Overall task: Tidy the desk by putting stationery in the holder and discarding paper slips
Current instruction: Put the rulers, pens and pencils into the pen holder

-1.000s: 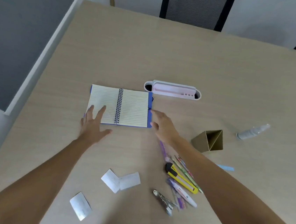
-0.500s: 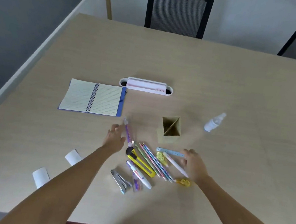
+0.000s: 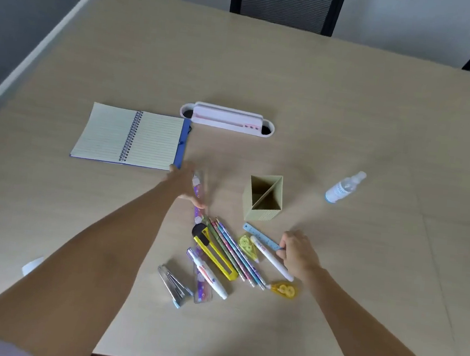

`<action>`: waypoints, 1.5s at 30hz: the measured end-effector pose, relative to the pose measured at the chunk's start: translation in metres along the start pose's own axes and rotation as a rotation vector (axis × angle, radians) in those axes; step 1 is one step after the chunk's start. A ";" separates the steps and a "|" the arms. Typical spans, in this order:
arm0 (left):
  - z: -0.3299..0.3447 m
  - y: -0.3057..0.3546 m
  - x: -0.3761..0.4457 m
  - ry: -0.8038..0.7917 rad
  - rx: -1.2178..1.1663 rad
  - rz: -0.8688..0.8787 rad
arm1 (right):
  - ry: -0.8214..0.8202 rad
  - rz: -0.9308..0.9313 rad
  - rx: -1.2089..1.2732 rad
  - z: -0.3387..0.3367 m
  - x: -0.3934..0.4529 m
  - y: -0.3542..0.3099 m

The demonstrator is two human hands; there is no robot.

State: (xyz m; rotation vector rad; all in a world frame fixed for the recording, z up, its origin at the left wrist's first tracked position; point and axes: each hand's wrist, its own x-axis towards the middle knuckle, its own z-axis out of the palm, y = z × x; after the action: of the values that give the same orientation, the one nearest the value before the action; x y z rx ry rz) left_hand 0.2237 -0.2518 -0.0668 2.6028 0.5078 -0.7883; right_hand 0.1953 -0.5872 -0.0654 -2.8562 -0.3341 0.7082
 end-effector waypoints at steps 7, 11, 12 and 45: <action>-0.042 -0.008 -0.019 -0.037 -0.697 -0.015 | 0.015 -0.078 -0.020 -0.006 -0.012 -0.001; -0.094 -0.015 -0.055 0.163 -0.804 0.172 | 0.163 -0.164 0.053 -0.011 -0.033 0.017; -0.108 -0.015 -0.067 0.217 -0.834 0.228 | 0.197 -0.185 0.082 -0.017 -0.039 0.020; -0.134 0.136 -0.131 0.567 -0.581 0.746 | 0.423 -0.226 0.884 -0.120 0.040 -0.073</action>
State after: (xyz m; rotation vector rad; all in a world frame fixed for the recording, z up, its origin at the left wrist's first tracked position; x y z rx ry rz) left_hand 0.2418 -0.3399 0.1464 2.1501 -0.1147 0.3104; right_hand 0.2746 -0.5207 0.0382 -2.0010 -0.1984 0.1239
